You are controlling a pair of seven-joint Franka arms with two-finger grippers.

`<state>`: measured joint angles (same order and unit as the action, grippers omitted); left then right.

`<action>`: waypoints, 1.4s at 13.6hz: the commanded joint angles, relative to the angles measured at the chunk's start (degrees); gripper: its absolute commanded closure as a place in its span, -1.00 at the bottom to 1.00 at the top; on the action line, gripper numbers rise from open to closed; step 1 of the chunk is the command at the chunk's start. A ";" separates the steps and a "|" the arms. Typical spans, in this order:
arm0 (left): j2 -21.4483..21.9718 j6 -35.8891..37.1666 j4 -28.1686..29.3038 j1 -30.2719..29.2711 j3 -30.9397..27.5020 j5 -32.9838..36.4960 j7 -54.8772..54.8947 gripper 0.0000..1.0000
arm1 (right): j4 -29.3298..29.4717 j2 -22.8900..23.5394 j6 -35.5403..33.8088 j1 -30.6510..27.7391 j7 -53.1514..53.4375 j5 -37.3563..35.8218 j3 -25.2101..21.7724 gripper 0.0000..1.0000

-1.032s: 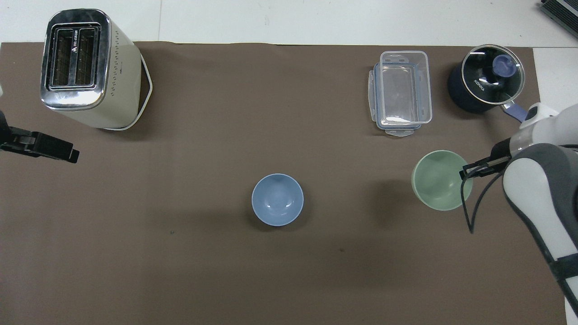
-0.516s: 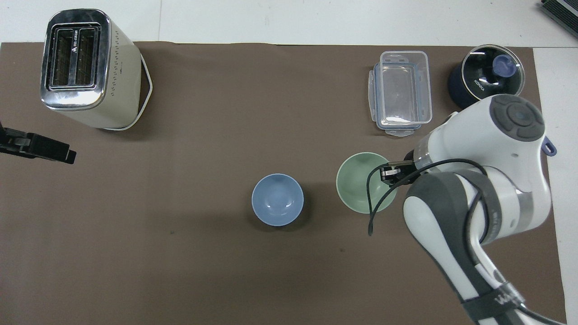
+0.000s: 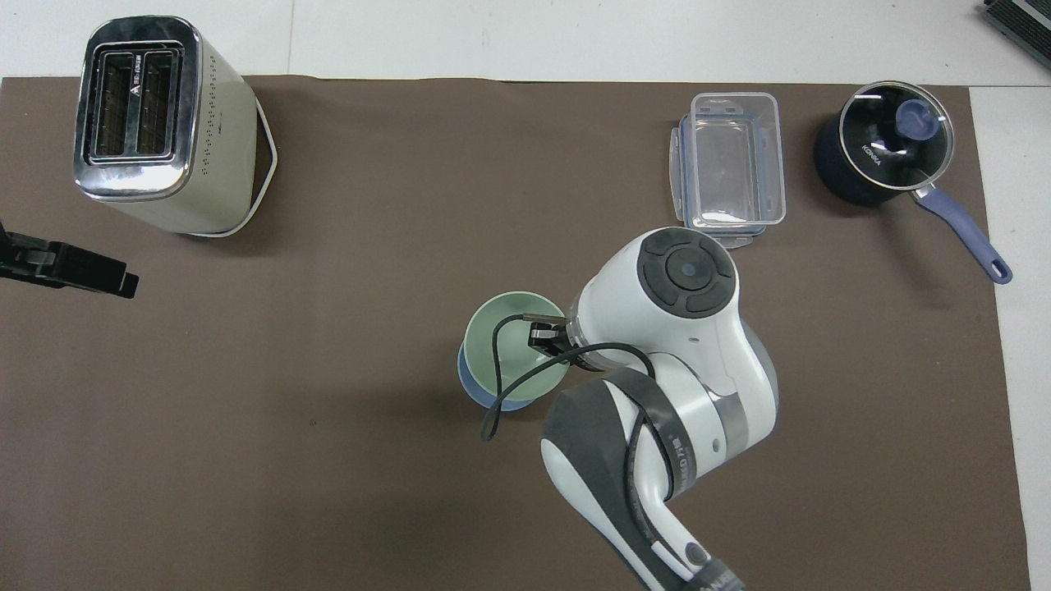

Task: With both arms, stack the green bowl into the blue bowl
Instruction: 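Carry the green bowl with the right gripper over the blue bowl, then lower the green bowl into the blue bowl with the right gripper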

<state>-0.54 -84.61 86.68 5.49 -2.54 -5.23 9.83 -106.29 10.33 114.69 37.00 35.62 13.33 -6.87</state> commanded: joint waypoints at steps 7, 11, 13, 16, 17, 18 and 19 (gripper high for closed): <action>1.42 0.32 1.56 -0.13 0.08 0.84 0.01 -1.00 | 1.26 6.11 4.14 1.41 0.60 1.53 0.10 1.00; 1.42 0.32 1.56 -0.13 0.16 0.84 0.01 -1.00 | 0.56 4.79 1.34 1.49 -0.11 1.44 0.10 1.00; 1.42 0.32 1.56 -0.13 0.08 0.84 -0.07 -1.00 | 0.21 3.74 -0.07 1.23 -1.24 1.53 0.10 1.00; 1.42 0.23 1.48 -0.13 0.08 0.84 -0.07 -1.00 | -2.34 2.68 1.32 1.23 -2.47 2.22 0.10 1.00; 1.42 0.32 1.47 -0.13 0.08 0.84 -0.07 -1.00 | -2.51 2.68 1.94 1.23 -3.00 2.23 0.10 1.00; 1.42 0.32 1.56 -0.13 0.08 0.84 -0.07 -1.00 | -2.86 2.85 2.99 1.23 -3.01 2.23 0.19 1.00; 1.42 0.32 1.56 -0.13 0.08 0.84 -0.07 -1.00 | -3.48 3.20 4.82 1.23 -2.92 2.23 0.19 1.00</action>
<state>-0.54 -84.60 86.68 5.49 -2.54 -5.23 9.83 -107.24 14.60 116.53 38.67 34.56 14.32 -6.81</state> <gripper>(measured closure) 0.000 0.952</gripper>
